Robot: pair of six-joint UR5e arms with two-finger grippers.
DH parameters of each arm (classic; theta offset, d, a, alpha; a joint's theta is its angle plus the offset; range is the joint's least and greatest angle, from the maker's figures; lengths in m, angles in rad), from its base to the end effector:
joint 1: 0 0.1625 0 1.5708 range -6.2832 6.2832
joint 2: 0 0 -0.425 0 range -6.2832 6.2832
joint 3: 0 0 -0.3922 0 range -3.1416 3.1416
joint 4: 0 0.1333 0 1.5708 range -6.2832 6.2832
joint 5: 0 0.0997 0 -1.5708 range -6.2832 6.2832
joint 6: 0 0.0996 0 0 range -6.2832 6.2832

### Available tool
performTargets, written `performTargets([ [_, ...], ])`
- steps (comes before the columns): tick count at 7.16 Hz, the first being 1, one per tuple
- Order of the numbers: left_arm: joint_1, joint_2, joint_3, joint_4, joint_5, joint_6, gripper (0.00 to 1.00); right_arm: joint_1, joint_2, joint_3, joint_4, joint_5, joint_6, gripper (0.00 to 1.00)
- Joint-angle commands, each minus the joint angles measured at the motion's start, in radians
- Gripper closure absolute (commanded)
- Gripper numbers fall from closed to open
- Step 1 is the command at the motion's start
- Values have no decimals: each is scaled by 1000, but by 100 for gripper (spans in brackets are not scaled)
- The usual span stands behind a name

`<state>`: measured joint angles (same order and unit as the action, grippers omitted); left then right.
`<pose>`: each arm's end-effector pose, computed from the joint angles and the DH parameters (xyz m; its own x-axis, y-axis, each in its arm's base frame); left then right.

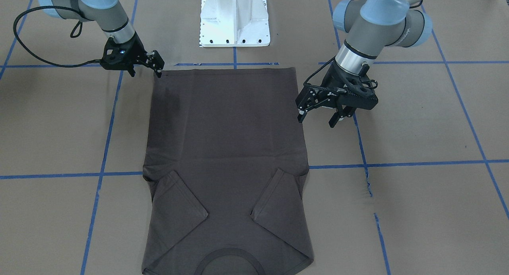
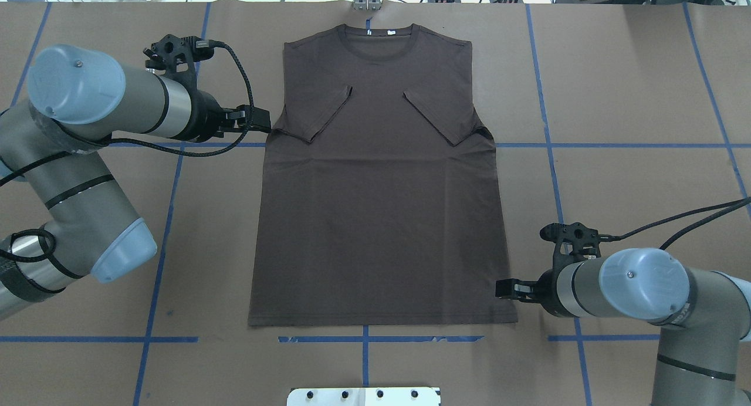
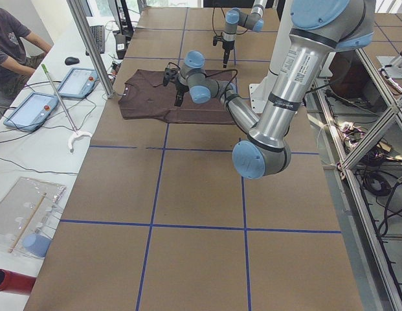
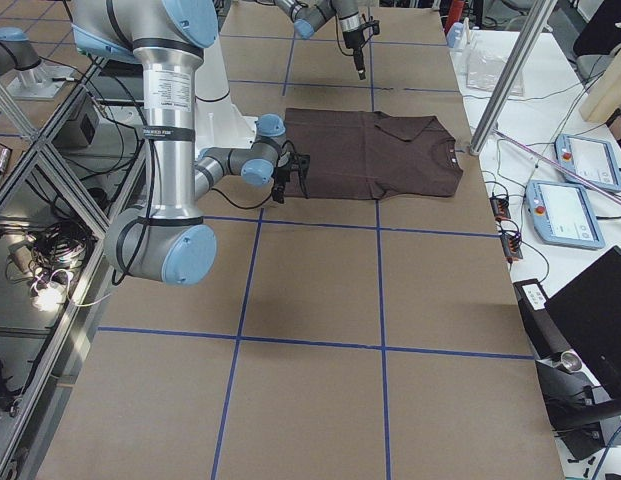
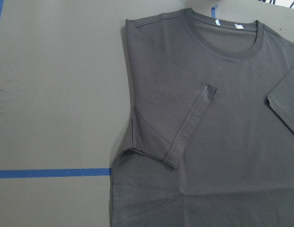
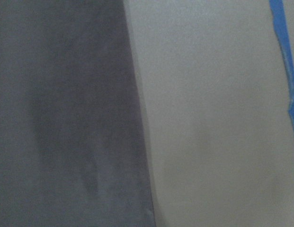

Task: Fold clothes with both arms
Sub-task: 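Move the right gripper to the nearer hem corner while the left arm withdraws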

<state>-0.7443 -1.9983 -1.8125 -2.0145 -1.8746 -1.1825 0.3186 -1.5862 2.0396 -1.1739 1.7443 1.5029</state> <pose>0.3809 -0.4915 0.2585 0.4710 0.0574 -0.8803 0.2925 0.9313 0.2172 -0.4247 -0.2623 0.4055 0.6377 0.1400 0.7575 -0.1424 0.9878 -0.0626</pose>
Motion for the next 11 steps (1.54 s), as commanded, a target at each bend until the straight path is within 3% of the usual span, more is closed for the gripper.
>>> performTargets([
  [1,0,-2,-1,-1,0,0,0,-36,34,-2,-76,-12,5,0],
  [7,-7,-1,-2,-1,-2,1,0,-70,81,-50,-96,-16,5,4],
  [8,-7,1,-2,-1,-2,1,0,-70,81,-50,-96,-14,5,13],
  [10,-7,3,-2,-1,-2,1,0,-63,81,-41,-96,-8,3,57],
  [11,-9,3,-2,-1,-2,1,0,-61,81,-39,-95,-6,3,73],
])
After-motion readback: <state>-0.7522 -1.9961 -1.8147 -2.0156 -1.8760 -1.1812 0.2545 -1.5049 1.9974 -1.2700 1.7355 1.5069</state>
